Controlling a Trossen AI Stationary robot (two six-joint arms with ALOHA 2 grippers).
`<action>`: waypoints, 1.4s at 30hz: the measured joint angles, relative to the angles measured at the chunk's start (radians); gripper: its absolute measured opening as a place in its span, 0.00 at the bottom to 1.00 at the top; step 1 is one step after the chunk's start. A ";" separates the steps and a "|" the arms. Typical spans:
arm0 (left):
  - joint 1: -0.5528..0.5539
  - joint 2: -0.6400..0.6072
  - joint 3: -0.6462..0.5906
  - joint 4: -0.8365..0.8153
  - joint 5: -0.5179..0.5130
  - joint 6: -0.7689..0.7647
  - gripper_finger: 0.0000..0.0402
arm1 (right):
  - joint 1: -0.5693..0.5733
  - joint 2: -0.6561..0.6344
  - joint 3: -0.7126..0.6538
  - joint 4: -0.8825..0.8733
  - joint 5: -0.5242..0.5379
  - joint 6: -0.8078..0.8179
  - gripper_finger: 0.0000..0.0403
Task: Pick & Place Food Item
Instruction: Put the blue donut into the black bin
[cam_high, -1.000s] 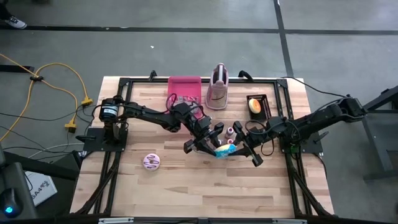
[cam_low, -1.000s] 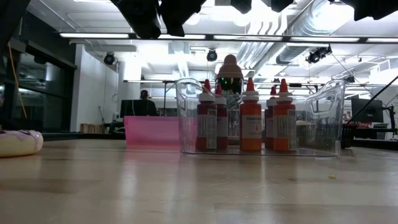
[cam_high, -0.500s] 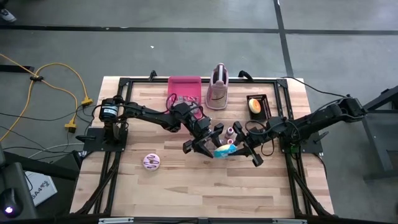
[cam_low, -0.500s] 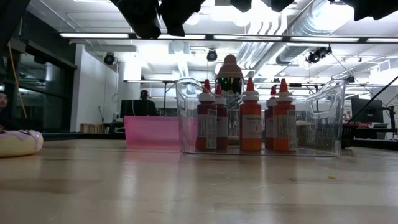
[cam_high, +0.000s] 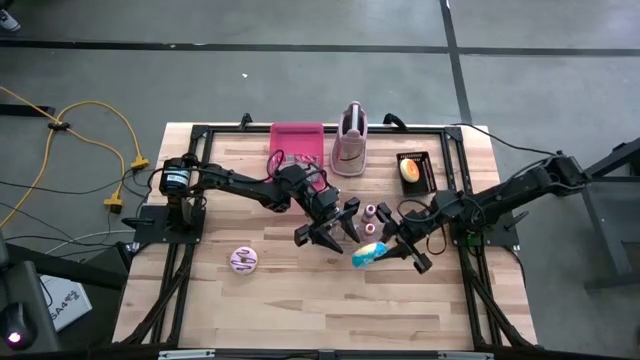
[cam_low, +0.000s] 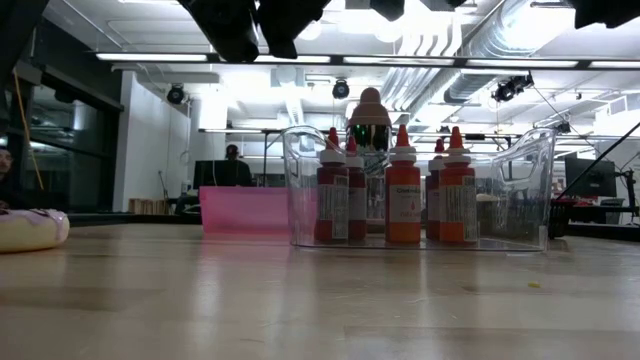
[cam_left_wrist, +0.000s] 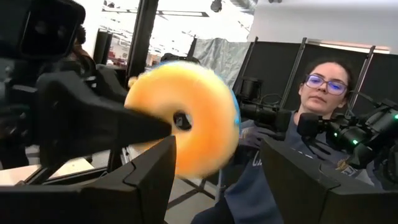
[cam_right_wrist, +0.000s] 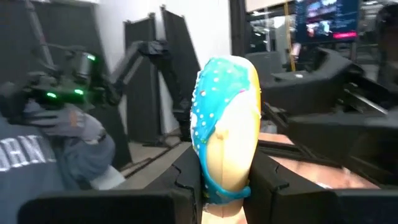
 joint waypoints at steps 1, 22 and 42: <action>0.000 0.000 0.000 0.000 0.000 0.000 0.56 | 0.005 -0.008 0.000 0.000 0.000 0.012 0.17; 0.000 0.000 0.000 0.000 -0.001 0.000 0.57 | 0.011 -0.472 0.000 -0.784 0.488 0.064 0.17; 0.000 0.000 0.000 0.000 -0.001 0.001 0.57 | -0.069 -0.416 0.000 -1.397 1.271 0.558 0.17</action>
